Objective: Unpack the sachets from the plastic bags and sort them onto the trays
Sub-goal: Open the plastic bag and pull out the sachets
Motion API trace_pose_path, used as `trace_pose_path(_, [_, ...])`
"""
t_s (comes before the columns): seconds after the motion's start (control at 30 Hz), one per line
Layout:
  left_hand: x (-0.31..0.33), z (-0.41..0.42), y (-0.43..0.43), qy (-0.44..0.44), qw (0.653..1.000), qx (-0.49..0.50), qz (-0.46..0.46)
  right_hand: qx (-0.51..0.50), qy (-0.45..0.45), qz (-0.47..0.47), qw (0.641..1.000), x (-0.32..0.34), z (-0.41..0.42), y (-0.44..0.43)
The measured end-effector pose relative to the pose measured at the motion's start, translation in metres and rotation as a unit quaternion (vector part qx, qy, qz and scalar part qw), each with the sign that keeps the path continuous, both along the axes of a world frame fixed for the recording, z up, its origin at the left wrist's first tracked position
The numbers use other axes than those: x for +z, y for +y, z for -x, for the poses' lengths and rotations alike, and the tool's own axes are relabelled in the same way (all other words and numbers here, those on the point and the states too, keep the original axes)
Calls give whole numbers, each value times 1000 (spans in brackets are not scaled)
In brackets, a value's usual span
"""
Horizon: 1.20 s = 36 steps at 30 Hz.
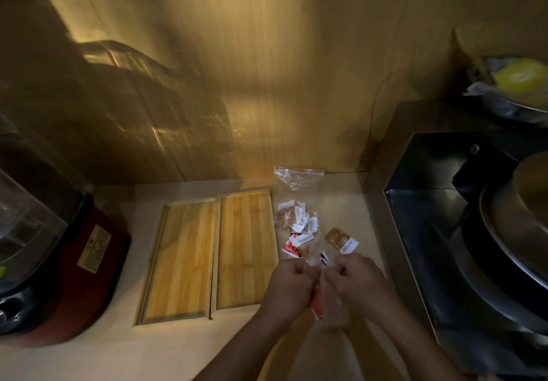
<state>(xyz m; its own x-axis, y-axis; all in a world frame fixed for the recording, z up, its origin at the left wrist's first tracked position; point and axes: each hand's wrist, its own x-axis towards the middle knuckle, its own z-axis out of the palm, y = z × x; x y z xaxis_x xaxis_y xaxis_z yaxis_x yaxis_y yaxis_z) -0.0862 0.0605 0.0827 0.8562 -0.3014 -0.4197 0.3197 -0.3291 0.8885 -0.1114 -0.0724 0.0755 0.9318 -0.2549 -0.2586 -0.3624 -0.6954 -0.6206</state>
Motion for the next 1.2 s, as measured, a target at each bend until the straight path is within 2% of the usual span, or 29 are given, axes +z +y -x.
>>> trace_pose_path(0.13, [-1,-9,11,-85,993,50,-72,-31,-30,25,999,6,2,-14])
trace_pose_path(0.2, [1,-12,15,-59,994,68,-66,-35,-43,30,998,7,2,-16])
trace_pose_path(0.37, [10,1,1,82,996,-23,18,-36,-77,1,996,5,-2,-1])
trace_pose_path(0.5, [8,2,-4,56,997,29,41,-12,-38,-27,999,-2,4,3])
trace_pose_path(0.7, [4,-14,13,-10,996,65,-55,-42,-23,-61,997,-9,10,-17])
trace_pose_path(0.83, [3,-16,23,-30,992,33,-116,-32,-40,-51,997,-3,8,-22])
trace_pose_path(0.93, [10,-14,25,-94,976,-12,-196,-38,-54,-37,997,5,-1,-18])
trace_pose_path(1.0, [19,-12,27,-177,955,4,-237,-31,-71,-52,996,11,-7,-18])
trace_pose_path(1.07, [28,-8,30,-282,937,8,-206,-26,-80,-73,994,17,-12,-18])
trace_pose_path(1.2, [41,1,27,-387,889,-168,-176,12,-69,-100,993,29,-20,-16])
